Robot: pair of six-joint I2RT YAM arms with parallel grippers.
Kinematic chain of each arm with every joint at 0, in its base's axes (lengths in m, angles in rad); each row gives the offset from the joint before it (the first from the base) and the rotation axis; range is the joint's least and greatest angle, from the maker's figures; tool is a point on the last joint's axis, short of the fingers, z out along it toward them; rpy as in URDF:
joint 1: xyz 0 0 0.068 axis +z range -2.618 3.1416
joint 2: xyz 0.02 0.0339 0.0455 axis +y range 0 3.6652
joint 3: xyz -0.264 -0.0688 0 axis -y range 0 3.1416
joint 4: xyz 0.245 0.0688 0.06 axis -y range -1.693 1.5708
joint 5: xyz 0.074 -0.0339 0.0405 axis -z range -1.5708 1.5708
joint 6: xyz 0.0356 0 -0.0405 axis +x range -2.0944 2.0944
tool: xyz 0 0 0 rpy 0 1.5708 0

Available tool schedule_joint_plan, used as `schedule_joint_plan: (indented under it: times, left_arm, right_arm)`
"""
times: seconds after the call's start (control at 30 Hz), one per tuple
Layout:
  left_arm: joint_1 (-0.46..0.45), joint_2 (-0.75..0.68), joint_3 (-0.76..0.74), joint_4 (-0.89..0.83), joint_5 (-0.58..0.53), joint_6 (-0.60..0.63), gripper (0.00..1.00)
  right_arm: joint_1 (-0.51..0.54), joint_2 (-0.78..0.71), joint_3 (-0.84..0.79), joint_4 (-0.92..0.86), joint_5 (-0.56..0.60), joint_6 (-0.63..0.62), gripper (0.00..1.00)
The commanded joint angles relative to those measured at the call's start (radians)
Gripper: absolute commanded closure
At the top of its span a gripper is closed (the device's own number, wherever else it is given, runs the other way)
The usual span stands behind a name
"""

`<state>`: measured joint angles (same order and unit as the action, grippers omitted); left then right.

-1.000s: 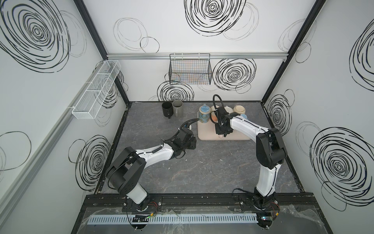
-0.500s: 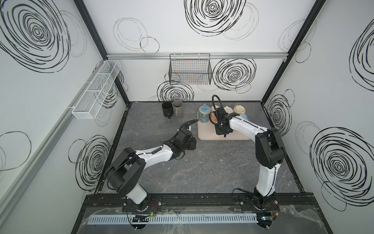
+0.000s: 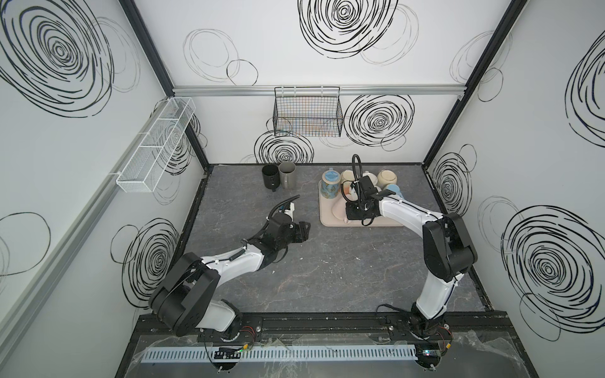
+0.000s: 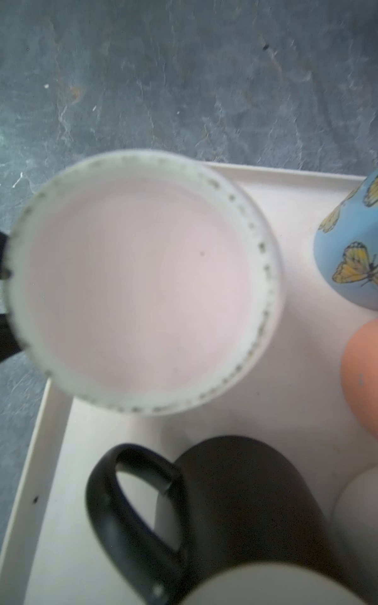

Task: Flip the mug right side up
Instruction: 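Grasp the upside-down pink mug with the right gripper and lift it, then raise the pink mug toward the left gripper while the left gripper reaches for it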

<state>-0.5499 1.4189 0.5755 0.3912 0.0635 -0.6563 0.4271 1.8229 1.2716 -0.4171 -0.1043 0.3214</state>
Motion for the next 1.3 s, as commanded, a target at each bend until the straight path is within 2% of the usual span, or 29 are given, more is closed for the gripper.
schedule_joint_plan:
  times: [0.0, 0.37, 0.6, 0.77, 0.97, 1.27]
  left_arm:
    - [0.032, -0.029, -0.046, 0.195, 0.093, -0.076, 0.37]
    - [0.098, 0.008, -0.132, 0.467, 0.215, -0.229, 0.37]
    - [0.129, 0.000, -0.145, 0.549, 0.265, -0.290, 0.36]
    - [0.153, 0.013, -0.163, 0.701, 0.322, -0.366, 0.33]
    - [0.162, -0.003, -0.133, 0.723, 0.368, -0.383, 0.32]
    - [0.165, -0.012, -0.090, 0.756, 0.414, -0.400, 0.31]
  right_arm:
    - [-0.026, -0.069, -0.031, 0.159, -0.159, 0.083, 1.00]
    - [-0.069, -0.168, -0.203, 0.442, -0.313, 0.244, 1.00]
    - [-0.082, -0.218, -0.233, 0.535, -0.382, 0.284, 1.00]
    - [-0.082, -0.258, -0.258, 0.650, -0.458, 0.328, 1.00]
    - [-0.073, -0.293, -0.264, 0.777, -0.560, 0.377, 1.00]
    - [-0.011, -0.301, -0.213, 0.879, -0.710, 0.372, 1.00]
